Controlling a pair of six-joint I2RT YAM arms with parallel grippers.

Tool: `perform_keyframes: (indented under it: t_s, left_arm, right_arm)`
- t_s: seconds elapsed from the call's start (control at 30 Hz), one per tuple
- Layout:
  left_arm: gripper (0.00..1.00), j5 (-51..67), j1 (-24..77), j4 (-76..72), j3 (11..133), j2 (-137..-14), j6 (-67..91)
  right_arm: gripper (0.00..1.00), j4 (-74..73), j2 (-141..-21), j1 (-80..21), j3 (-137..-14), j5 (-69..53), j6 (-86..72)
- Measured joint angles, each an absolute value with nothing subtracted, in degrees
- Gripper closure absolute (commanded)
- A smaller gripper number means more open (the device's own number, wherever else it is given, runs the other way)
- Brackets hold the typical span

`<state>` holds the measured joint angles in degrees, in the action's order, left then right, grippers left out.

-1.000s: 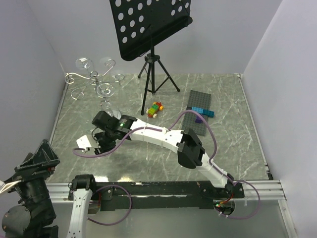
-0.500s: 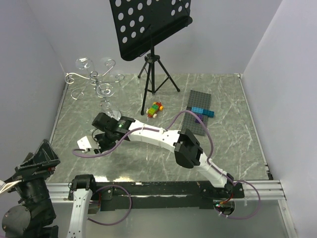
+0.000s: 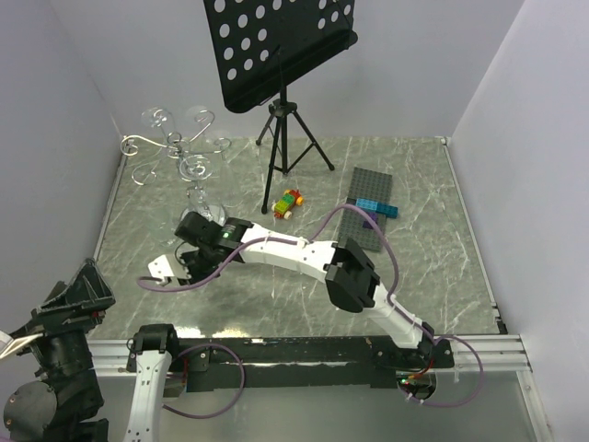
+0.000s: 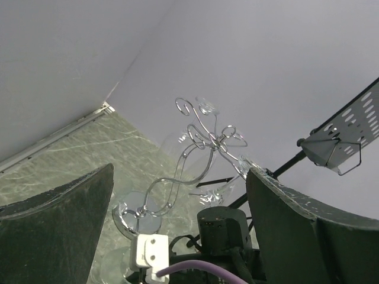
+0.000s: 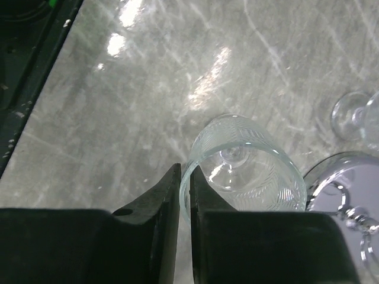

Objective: Place the wine glass upside down on the wine glass rack
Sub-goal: Pick up the wine glass at the center of the board.

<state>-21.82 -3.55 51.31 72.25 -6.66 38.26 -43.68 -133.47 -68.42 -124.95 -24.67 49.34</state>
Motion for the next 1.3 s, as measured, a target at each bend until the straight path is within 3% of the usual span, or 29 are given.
perform_keyframes:
  t_s: [0.27, 0.57, 0.93, 1.3]
  left_arm:
    - [0.03, -16.6, -2.7, 49.8, 72.1, -6.7, 38.7]
    - [0.03, -4.1, 1.7, 44.7, 67.4, -8.6, 42.8]
    - [0.03, 30.1, -4.6, 30.9, 60.3, -23.4, 49.8]
    - [0.03, 39.6, -3.8, 20.7, 64.7, -30.0, 55.2]
  right_arm:
    - [1.0, -43.5, -120.2, -67.4, -106.8, -29.1, 45.0]
    - [1.0, -44.2, -96.3, -63.5, -86.4, -36.9, 41.1]
    - [1.0, -45.1, -75.1, -42.8, -75.8, -46.3, 39.3]
    - [1.0, -42.7, -66.9, -25.0, -71.2, -57.0, 35.3]
